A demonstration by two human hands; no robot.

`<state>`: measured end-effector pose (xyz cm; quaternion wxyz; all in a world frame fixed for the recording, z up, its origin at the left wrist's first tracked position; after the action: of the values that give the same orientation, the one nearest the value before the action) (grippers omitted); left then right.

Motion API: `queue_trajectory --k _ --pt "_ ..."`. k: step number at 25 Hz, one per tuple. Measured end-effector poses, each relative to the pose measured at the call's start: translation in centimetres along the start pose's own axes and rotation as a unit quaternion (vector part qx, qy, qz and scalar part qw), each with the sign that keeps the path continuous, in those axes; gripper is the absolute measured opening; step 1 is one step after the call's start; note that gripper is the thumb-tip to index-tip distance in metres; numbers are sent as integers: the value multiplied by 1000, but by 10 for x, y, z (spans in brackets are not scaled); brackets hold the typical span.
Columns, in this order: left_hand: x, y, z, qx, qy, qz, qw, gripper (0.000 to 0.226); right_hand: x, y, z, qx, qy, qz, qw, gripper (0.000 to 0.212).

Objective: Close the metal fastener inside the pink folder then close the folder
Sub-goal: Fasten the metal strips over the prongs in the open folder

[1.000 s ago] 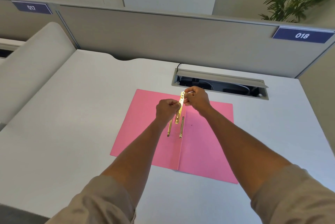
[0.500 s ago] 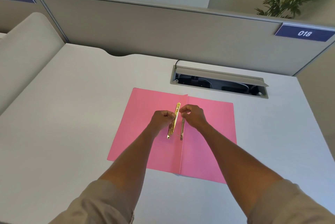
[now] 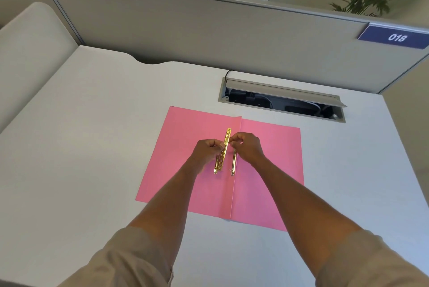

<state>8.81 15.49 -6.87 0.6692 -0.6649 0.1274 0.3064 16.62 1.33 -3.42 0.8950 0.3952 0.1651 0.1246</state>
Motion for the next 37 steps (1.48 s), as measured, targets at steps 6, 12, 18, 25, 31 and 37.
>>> queue_trajectory --k 6,12,18,25,31,37 --pt "0 1 -3 0 9 -2 1000 8 0 2 0 -16 6 -2 1000 10" --pt "0 1 0 0 6 3 1000 11 4 3 -3 -19 15 0 1000 7" --pt "-1 -3 -3 31 13 -13 999 8 -3 1 3 15 -18 0 1000 12" --pt "0 -1 -4 19 -4 25 999 6 -71 -16 -9 105 6 58 993 19" --pt "-1 -2 -4 17 -6 55 998 3 -94 -15 -28 54 23 84 995 17" --pt "-1 -2 -8 24 -1 68 997 5 -78 -20 -28 30 -16 -5 999 17"
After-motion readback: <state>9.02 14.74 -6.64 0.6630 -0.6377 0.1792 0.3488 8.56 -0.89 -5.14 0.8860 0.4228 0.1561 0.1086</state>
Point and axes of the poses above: each hand's wrist, its own x-axis towards the middle knuckle, its own z-axis out of the back of the hand, y = z × x, the point moved 9 cm from there along x, towards the middle knuckle, and after that the axes turned 5 degrees about z, right-handed, at the moved point
